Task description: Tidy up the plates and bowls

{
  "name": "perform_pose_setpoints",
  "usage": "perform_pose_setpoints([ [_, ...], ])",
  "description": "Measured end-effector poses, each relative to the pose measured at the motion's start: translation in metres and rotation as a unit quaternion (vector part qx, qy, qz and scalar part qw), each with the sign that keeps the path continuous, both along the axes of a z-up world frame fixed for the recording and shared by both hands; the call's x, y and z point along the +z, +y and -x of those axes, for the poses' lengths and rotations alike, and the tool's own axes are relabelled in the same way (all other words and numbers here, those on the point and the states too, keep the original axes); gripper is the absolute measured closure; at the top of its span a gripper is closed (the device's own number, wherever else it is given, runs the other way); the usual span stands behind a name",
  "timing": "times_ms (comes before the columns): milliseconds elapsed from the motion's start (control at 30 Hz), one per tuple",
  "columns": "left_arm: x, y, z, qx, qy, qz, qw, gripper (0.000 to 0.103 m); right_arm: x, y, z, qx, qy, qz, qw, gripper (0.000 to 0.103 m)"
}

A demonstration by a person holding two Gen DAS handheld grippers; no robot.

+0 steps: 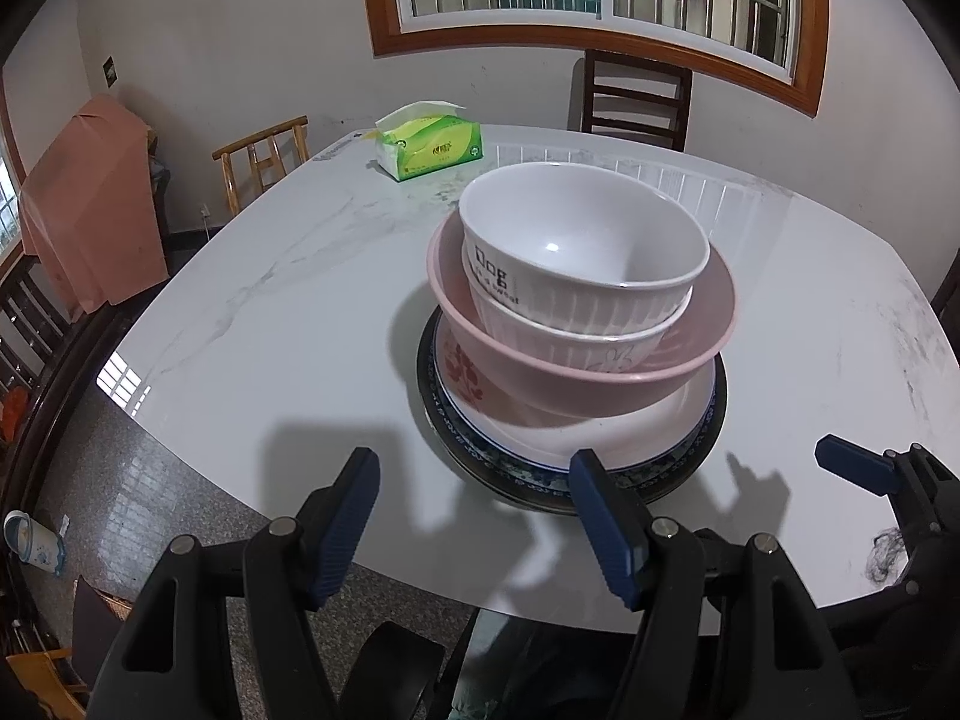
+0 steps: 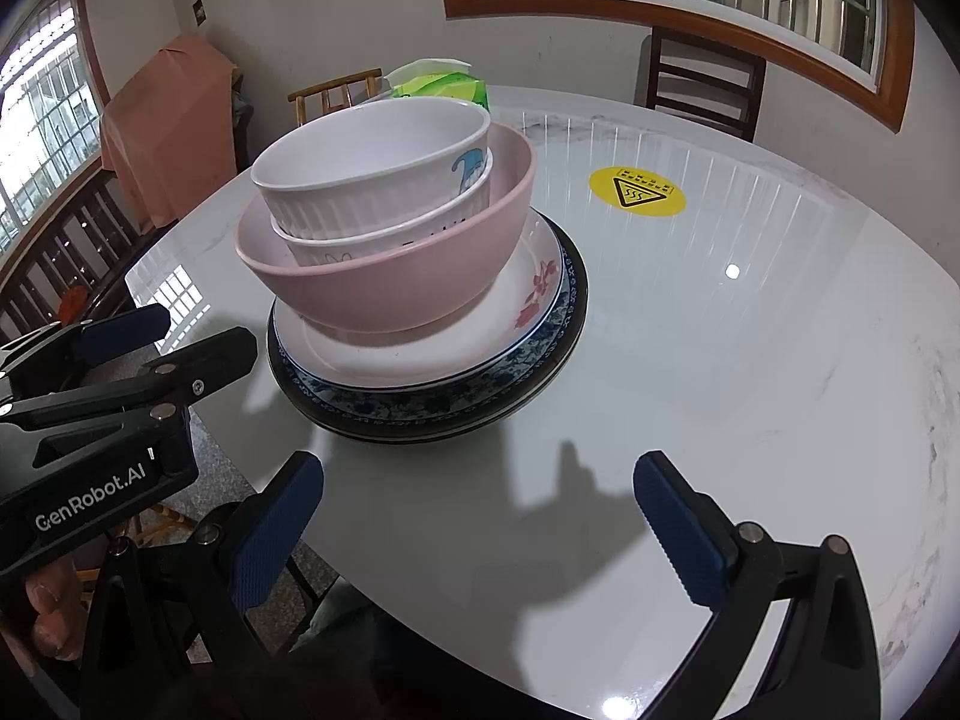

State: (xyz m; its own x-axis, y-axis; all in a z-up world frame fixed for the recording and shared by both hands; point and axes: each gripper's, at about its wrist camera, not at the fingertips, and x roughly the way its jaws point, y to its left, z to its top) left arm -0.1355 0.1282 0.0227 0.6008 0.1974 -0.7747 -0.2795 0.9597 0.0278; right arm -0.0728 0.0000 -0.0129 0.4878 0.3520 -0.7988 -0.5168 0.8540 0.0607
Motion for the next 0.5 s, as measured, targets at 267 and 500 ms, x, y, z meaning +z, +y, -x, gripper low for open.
perform_pose_setpoints([
  [267, 0.0016, -0.0007, 0.0013, 0.001, -0.002, 0.003, 1.0000, 0.036, -0.0011, 0.0002, 0.0011, 0.002, 0.001, 0.001, 1.000, 0.000],
  [500, 0.0035, -0.0022, 0.0028, -0.004, -0.007, 0.000, 1.0000, 0.036, -0.0025, 0.0012, 0.0021, 0.005, 0.003, 0.002, 1.000, 0.000],
])
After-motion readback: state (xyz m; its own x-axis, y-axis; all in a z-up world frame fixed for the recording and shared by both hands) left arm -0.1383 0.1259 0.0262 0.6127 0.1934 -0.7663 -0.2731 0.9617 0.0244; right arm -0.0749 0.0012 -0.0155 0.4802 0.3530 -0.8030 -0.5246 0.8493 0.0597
